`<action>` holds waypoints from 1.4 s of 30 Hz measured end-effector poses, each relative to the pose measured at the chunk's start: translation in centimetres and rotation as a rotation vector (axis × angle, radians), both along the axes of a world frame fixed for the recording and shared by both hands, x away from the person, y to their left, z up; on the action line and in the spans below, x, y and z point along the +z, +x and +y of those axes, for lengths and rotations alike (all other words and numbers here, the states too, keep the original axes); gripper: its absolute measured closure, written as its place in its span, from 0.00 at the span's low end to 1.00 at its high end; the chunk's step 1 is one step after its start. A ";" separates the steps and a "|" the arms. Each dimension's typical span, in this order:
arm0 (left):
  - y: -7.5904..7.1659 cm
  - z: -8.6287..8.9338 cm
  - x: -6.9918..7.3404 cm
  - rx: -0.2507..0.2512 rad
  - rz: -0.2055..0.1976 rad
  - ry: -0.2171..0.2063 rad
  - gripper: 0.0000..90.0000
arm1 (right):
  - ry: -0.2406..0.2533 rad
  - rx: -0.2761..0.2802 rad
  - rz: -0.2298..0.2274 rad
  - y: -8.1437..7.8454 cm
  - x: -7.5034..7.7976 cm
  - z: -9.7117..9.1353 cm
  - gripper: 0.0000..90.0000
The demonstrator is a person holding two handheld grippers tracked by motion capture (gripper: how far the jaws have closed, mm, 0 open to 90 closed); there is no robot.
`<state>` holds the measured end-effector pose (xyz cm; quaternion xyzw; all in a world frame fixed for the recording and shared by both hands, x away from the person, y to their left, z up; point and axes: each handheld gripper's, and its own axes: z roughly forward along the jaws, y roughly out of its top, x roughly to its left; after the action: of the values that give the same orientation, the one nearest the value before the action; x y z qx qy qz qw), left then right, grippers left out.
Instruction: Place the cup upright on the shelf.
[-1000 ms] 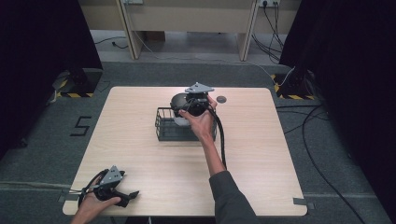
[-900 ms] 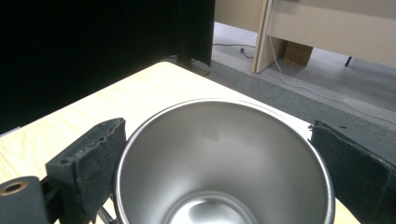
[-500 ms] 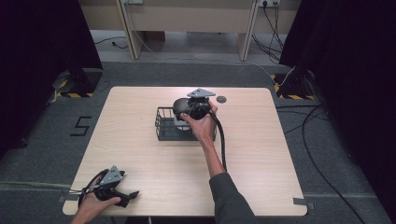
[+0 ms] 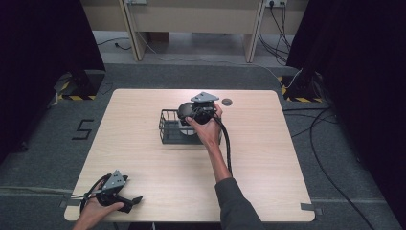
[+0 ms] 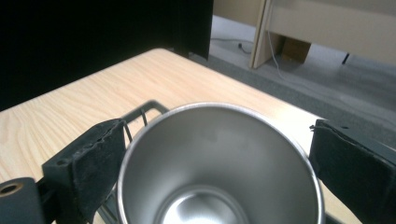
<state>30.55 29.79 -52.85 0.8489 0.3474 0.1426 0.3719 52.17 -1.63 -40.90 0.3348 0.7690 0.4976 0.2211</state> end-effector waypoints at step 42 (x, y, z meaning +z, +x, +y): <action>-0.2 0.1 0.0 0.003 -0.002 0.001 0.00 | 0.080 0.016 -0.013 -7.0 0.8 -6.9 0.17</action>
<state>30.38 29.85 -52.88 0.8485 0.3483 0.1442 0.3715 45.16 -8.48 -40.11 0.3339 0.7496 0.5321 0.2085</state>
